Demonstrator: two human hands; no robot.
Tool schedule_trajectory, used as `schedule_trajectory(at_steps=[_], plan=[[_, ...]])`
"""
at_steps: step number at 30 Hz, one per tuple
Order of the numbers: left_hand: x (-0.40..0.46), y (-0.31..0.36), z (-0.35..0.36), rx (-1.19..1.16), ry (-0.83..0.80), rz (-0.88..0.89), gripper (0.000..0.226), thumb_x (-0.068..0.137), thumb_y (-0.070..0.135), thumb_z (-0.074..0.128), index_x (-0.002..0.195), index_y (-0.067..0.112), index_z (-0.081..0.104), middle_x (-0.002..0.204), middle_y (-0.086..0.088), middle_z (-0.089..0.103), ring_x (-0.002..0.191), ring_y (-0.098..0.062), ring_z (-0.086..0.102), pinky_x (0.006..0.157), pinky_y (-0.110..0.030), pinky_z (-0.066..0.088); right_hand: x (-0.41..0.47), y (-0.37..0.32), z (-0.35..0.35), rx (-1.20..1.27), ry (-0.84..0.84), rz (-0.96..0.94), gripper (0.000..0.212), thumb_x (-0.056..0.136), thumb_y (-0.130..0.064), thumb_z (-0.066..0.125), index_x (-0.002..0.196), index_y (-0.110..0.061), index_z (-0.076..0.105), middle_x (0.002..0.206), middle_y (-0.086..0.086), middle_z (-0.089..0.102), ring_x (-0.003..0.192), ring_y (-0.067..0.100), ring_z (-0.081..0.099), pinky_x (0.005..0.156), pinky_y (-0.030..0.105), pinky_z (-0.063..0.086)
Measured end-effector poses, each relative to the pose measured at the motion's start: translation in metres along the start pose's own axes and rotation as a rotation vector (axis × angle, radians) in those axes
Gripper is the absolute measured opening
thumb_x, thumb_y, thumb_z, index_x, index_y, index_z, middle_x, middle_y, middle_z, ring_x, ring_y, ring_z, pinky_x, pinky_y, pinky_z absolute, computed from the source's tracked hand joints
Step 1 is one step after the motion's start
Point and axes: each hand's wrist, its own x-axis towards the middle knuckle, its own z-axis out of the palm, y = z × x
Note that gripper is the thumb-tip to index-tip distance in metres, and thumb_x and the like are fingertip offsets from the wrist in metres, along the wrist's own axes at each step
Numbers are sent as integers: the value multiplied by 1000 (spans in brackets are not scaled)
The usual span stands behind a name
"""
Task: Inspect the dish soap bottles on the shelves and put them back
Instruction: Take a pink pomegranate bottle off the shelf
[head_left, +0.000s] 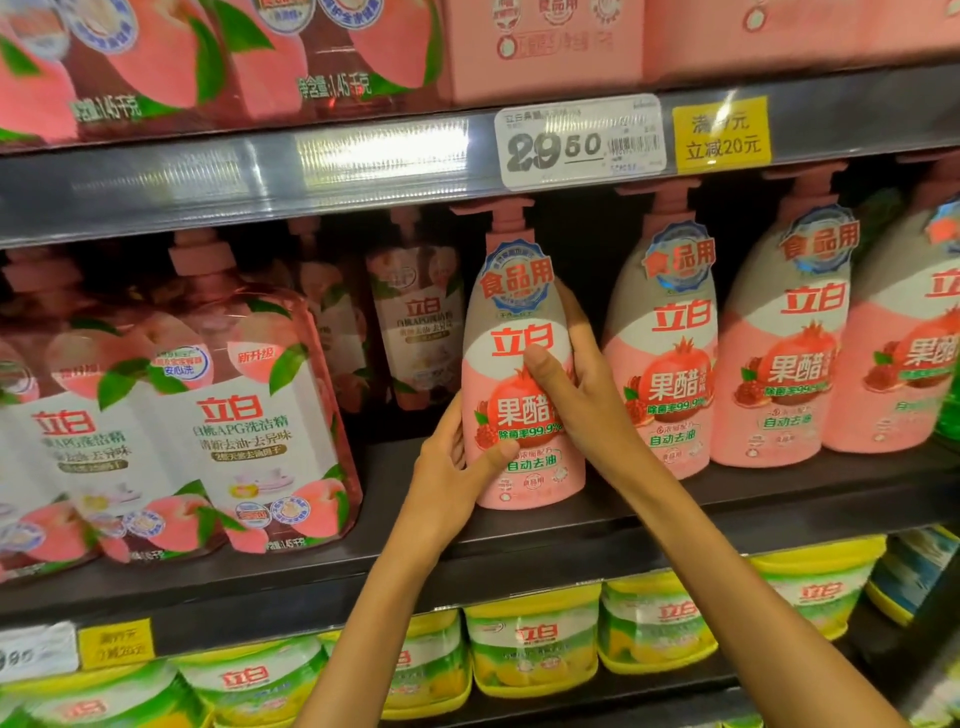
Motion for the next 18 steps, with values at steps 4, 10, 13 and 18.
schedule_trajectory(at_steps=[4,10,13,18], plan=[[1,-3,-2,-8,2,-7,72,72,31,72,138,24,45,116,12,67,107,-1,64,77,-13,52,0,2,2,17,-10,-5,71,83,-37,57,144,-12,31,125,6,59,97,6,69,66,19,56],[-3,5,-1,27,9,-88,58,72,30,67,127,27,52,105,20,71,102,3,65,78,-13,54,-2,-3,5,-58,2,-50,44,96,-22,56,134,-29,33,132,12,47,116,24,58,86,40,58],[-13,20,9,112,74,-108,36,78,24,67,112,32,58,96,21,72,100,1,66,86,-18,54,-11,-11,-5,-182,-59,-24,44,100,-23,51,139,-19,34,132,5,46,114,15,56,84,29,57],[-47,38,71,345,735,301,41,91,3,56,127,23,58,121,18,59,113,5,55,86,-1,41,-43,-33,-60,-308,-62,-118,50,94,-45,42,138,-24,48,130,-13,53,108,-18,50,88,5,43]])
